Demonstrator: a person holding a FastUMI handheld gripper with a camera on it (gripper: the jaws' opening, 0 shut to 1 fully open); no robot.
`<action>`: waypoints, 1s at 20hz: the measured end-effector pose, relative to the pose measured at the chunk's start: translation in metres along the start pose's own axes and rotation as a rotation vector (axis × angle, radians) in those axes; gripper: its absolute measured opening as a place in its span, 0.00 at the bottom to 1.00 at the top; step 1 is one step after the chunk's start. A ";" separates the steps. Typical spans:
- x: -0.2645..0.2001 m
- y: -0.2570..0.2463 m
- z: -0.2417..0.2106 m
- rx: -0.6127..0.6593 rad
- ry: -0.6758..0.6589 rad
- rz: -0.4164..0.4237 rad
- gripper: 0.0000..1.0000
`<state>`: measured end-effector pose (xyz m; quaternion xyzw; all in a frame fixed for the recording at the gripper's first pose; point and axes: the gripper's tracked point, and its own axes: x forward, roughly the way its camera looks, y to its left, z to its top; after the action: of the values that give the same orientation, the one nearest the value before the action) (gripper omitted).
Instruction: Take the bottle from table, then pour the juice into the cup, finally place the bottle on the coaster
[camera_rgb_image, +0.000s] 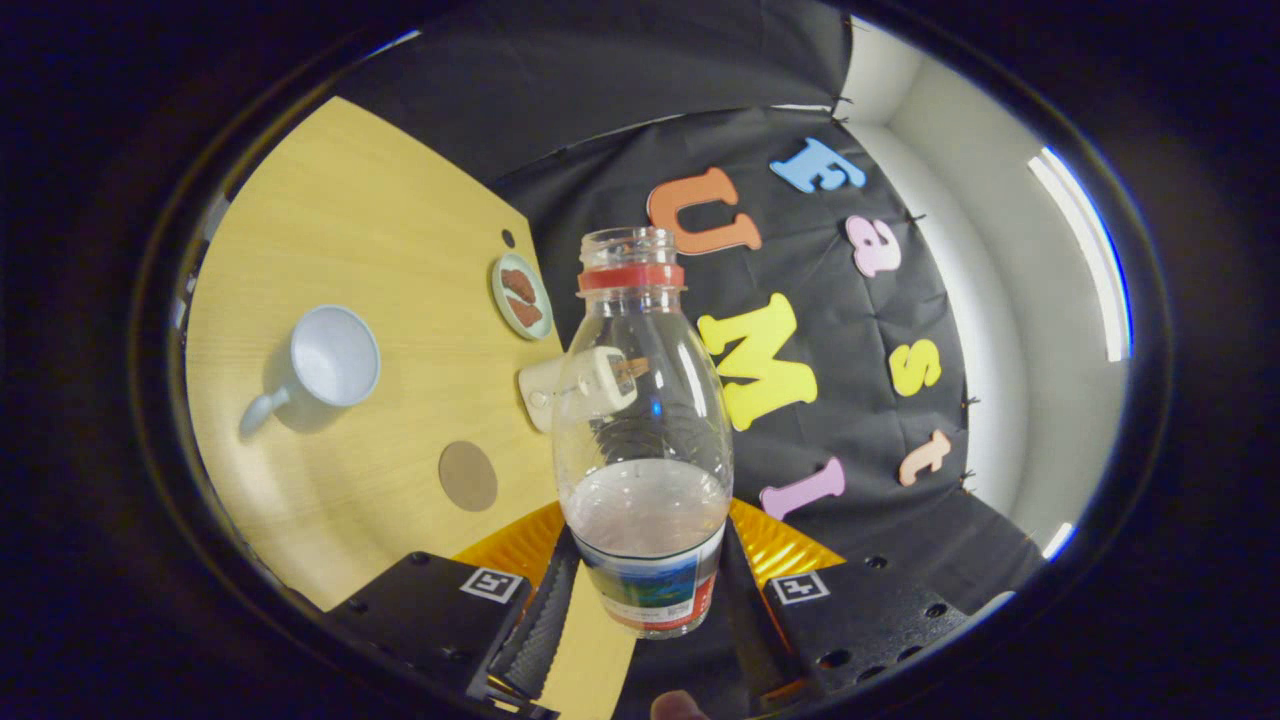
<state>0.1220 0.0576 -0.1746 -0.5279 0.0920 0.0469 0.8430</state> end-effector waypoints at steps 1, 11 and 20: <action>-0.002 -0.004 -0.003 0.054 -0.003 0.005 0.76; -0.011 -0.049 0.009 0.728 -0.142 0.110 0.75; 0.034 -0.090 0.016 1.057 -0.246 0.203 0.75</action>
<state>0.1732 0.0321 -0.0959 -0.0117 0.0541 0.1366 0.9891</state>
